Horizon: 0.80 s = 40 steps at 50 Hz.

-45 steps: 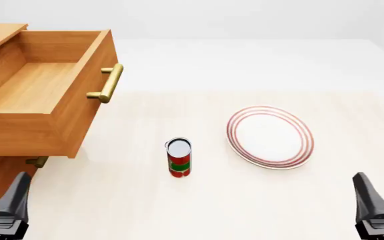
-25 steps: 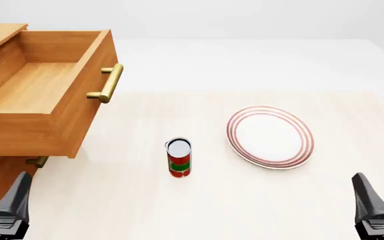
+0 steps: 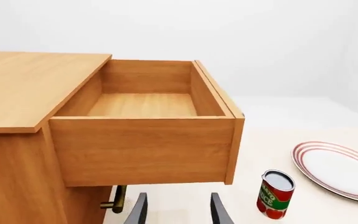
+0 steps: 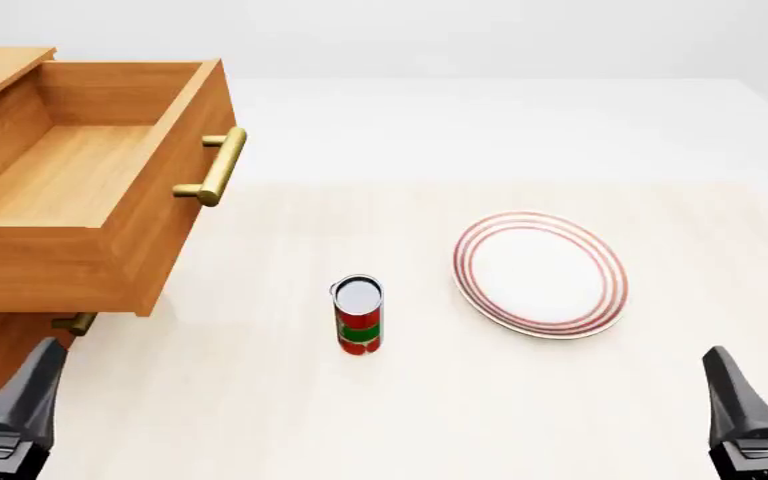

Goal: Put the bowl in the top drawer of the cabinet.

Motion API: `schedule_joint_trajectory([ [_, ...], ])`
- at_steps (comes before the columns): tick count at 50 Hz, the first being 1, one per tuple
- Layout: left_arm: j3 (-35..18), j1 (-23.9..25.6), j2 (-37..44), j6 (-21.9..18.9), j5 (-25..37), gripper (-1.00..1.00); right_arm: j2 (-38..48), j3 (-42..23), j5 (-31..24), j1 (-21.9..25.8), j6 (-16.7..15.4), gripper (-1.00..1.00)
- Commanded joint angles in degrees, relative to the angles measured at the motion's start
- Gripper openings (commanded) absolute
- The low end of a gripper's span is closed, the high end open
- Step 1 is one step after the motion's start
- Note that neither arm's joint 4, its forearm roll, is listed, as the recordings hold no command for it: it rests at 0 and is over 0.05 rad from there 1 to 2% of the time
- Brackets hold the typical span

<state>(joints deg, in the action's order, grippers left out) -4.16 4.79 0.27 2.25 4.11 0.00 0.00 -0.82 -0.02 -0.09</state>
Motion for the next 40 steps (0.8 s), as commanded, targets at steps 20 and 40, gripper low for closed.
schedule_joint_trajectory([
  [20, -19.47, 12.10, 3.27, 3.42, 18.22, 1.00, 0.00, 0.00, -0.06, -0.01, 0.00, 1.00],
  [40, -24.78, 20.29, 12.07, 3.22, 17.40, 1.00, 0.00, 0.00, -0.06, -0.01, 0.00, 1.00],
])
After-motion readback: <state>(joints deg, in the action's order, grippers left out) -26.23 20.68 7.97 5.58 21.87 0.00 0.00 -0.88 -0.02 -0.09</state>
